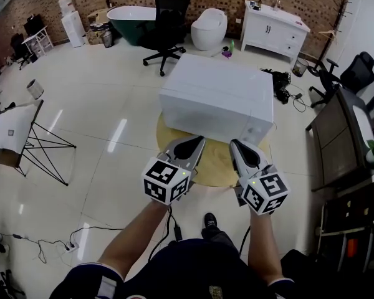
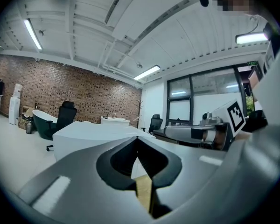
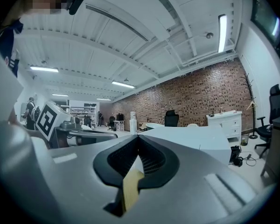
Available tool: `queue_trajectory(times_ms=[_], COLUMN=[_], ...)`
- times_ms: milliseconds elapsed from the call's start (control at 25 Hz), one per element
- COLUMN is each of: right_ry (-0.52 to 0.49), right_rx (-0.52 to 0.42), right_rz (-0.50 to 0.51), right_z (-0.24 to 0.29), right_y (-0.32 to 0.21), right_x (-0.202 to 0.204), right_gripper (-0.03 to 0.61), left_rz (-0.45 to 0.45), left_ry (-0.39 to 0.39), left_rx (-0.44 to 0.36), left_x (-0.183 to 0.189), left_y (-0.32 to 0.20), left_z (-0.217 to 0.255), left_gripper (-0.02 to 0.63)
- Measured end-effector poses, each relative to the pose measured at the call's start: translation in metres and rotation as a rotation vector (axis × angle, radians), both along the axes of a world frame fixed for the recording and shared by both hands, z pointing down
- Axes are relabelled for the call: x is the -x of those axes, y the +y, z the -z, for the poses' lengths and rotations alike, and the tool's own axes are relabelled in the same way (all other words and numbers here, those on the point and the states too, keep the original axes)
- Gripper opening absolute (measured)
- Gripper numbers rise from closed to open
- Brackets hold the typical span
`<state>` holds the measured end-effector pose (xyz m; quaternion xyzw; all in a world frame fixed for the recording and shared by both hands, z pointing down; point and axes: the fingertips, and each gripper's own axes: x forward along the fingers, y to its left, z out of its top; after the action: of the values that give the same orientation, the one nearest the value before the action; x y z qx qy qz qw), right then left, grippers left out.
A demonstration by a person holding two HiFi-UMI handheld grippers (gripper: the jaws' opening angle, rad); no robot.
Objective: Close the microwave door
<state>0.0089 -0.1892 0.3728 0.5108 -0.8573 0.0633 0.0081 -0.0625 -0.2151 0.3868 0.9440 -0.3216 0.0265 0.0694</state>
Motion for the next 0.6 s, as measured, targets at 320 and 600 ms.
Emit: queue_trajectory(times_ms=[320, 600], right_ry=[0.016, 0.028], right_rx=[-0.001, -0.006], right_rz=[-0.005, 0.002], right_z=[0.002, 0.001], right_y=[0.015, 0.023], right_x=[0.008, 0.009], right_gripper=[0.002, 0.000], left_rz=[-0.017, -0.025], left_ry=[0.002, -0.003], left_rx=[0.002, 0.011], left_x=[0.005, 0.002], left_y=[0.018, 0.033], left_z=[0.001, -0.007], left_gripper=[0.011, 0.011])
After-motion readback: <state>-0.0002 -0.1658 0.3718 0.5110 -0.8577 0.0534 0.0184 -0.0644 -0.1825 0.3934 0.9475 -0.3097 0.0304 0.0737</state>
